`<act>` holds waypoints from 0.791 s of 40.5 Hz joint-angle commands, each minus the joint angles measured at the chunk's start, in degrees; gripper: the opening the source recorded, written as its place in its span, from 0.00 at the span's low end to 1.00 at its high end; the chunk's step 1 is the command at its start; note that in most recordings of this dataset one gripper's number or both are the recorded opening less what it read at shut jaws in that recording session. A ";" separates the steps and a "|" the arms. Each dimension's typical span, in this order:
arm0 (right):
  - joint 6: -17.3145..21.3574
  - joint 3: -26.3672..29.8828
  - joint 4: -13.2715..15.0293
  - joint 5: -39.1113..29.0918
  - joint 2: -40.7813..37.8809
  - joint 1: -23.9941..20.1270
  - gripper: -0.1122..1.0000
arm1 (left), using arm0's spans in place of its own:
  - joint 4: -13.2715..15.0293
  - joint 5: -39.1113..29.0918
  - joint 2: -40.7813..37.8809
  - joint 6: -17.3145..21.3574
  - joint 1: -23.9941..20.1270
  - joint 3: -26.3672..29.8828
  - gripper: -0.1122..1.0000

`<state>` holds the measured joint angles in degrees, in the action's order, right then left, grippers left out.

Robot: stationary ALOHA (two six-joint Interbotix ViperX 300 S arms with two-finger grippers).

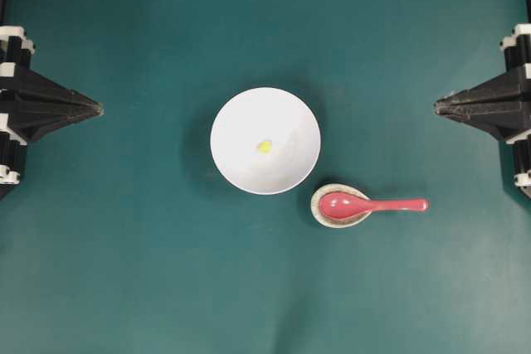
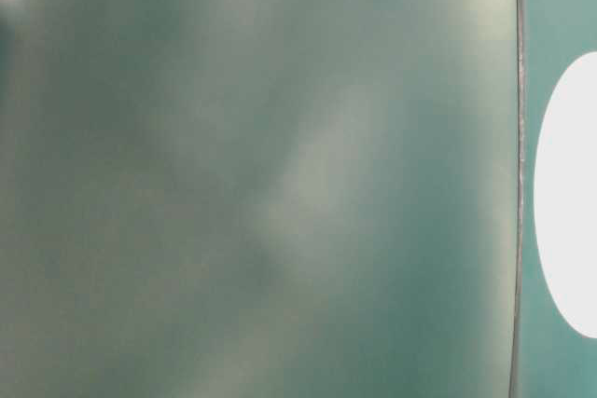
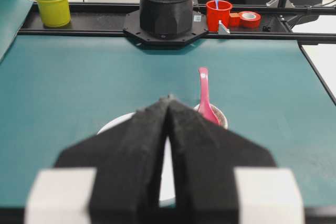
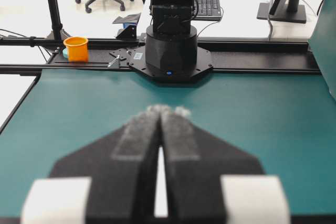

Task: Scoop the yellow hexagonal prism block from the bowl with a spoon using the right arm.

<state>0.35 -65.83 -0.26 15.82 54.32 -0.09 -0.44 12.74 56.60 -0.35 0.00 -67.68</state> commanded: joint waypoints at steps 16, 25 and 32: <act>0.35 1.05 -1.14 -3.25 -1.85 0.00 0.54 | -0.09 0.26 -0.53 -0.09 -0.09 1.49 0.09; 0.35 0.18 -2.72 -1.32 -6.59 -0.79 0.56 | -0.09 0.26 -0.62 -0.09 -0.09 1.41 0.09; 0.35 -0.70 -3.16 4.04 -12.66 -3.52 0.56 | -0.18 0.26 -0.62 -0.09 -0.09 1.49 0.09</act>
<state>0.62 -66.80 -3.16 16.96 44.38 -2.29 -0.44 12.74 56.51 -0.35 0.00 -67.68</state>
